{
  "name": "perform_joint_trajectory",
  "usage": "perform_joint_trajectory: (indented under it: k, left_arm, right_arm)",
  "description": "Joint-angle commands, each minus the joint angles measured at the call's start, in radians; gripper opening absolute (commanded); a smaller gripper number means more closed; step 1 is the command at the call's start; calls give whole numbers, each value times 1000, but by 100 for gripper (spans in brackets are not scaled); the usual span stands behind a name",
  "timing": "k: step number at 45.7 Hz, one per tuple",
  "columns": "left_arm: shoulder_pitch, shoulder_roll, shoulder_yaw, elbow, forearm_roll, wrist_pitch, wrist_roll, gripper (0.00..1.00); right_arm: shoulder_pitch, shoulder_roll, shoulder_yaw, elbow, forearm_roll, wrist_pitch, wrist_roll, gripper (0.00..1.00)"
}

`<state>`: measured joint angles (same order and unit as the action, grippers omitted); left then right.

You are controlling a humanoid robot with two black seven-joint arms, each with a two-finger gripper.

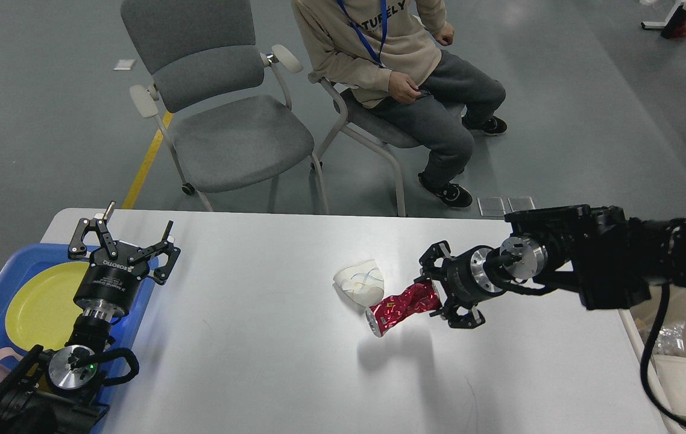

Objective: Tidy desktop
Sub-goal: 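Lift the red wrapper and drop it into the white bin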

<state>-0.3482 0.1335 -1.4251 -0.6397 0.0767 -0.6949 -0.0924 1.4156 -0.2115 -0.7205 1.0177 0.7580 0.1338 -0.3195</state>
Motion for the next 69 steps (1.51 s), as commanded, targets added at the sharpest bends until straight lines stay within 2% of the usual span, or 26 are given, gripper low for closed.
perform_joint_trajectory:
  k: [1,9,11,16,18,22,27,40,49,57,58,69]
  left_arm:
    - [0,0,0,0,0,0,0,96]
    - [0,0,0,0,0,0,0,96]
    - [0,0,0,0,0,0,0,96]
    - [0,0,0,0,0,0,0,96]
    - [0,0,0,0,0,0,0,96]
    - [0,0,0,0,0,0,-1,96]
    - [0,0,0,0,0,0,-1,96]
    - [0,0,0,0,0,0,-1,96]
    - [0,0,0,0,0,0,-1,96]
    - [2,0,0,0,0,0,-1,96]
    - [2,0,0,0,0,0,-1,96]
    - [2,0,0,0,0,0,-1,96]
  right_arm:
    - [238,-25,-210,177,-20,18,10,0]
    - [506,-28,-442,309,-146,157,36,0]
    - [566,-28,-500,338,-173,200,69,0]
    - [687,-22,-631,375,-261,338,213,0]
    - [733,-23,-665,393,-305,403,258,0]
    - [799,-22,-714,430,-414,458,309,0]
    - [853,-16,-767,493,-489,467,361,0]
    - [853,-34,-780,493,-506,452,362,0]
    - [724,-152,-827,386,-529,438,355,0]
    - [554,-302,-840,181,-594,437,355,0]
    - [484,-337,-834,103,-601,437,356,0]
    - [84,-443,-683,-325,-602,435,361,0]
